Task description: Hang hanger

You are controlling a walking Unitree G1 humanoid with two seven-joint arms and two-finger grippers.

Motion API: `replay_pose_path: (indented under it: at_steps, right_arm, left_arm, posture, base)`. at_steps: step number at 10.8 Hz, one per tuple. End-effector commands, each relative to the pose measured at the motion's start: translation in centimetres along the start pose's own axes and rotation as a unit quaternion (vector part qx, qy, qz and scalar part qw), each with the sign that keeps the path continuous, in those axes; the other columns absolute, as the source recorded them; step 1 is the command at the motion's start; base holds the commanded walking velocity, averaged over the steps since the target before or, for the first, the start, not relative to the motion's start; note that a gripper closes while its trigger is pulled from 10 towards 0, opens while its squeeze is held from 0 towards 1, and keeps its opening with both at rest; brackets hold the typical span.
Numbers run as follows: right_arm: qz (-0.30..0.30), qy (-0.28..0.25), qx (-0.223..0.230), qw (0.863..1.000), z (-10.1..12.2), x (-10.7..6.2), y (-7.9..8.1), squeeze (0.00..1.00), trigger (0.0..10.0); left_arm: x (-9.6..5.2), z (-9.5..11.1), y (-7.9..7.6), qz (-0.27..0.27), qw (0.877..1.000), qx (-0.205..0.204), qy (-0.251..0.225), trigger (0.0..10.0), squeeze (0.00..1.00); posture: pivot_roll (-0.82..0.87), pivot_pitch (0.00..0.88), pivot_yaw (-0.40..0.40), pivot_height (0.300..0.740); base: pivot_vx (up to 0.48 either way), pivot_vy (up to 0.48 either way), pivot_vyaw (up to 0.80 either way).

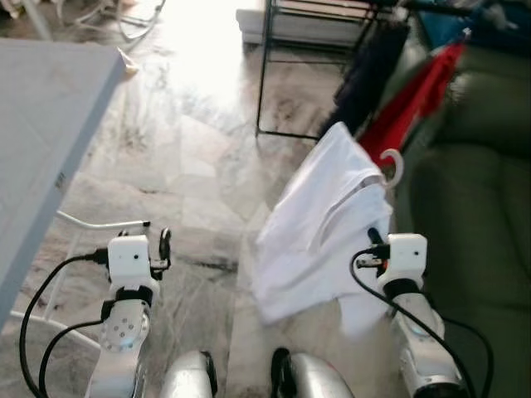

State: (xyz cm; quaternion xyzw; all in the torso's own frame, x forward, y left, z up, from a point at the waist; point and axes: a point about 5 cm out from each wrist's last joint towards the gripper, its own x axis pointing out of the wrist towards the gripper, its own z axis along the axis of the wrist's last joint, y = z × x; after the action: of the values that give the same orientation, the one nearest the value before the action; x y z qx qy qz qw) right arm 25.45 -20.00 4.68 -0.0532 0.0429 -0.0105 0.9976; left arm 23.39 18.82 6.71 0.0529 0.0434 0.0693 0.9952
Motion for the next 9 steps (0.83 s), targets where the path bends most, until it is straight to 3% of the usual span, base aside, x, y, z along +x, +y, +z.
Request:
replay_pose_path:
  at_steps: [1,6,9]
  right_arm:
    - [0.0,-0.033,-0.004,0.999,1.52,0.6,-0.37,0.0,10.0]
    - [0.023,-0.029,-0.004,0.999,1.57,0.85,0.01,0.0,10.0]
    - [0.025,-0.028,-0.009,0.999,1.77,1.18,-0.18,0.0,10.0]
  left_arm:
    - [-0.04,0.22,0.1,-0.004,1.0,0.003,-0.005,10.0,0.0]
    - [-0.25,0.24,-0.01,-0.02,1.0,0.007,-0.001,10.0,0.0]
    - [-0.16,0.21,0.02,-0.024,1.0,0.008,0.002,10.0,0.0]
  posture:
    - [0.04,0.215,-0.085,0.74]
    - [0.04,0.225,-0.078,0.74]
    - [0.03,0.224,-0.076,0.74]
  base:
    - [0.431,0.0,0.0]
    - [0.435,0.0,0.0]
    - [0.326,0.349,0.0]
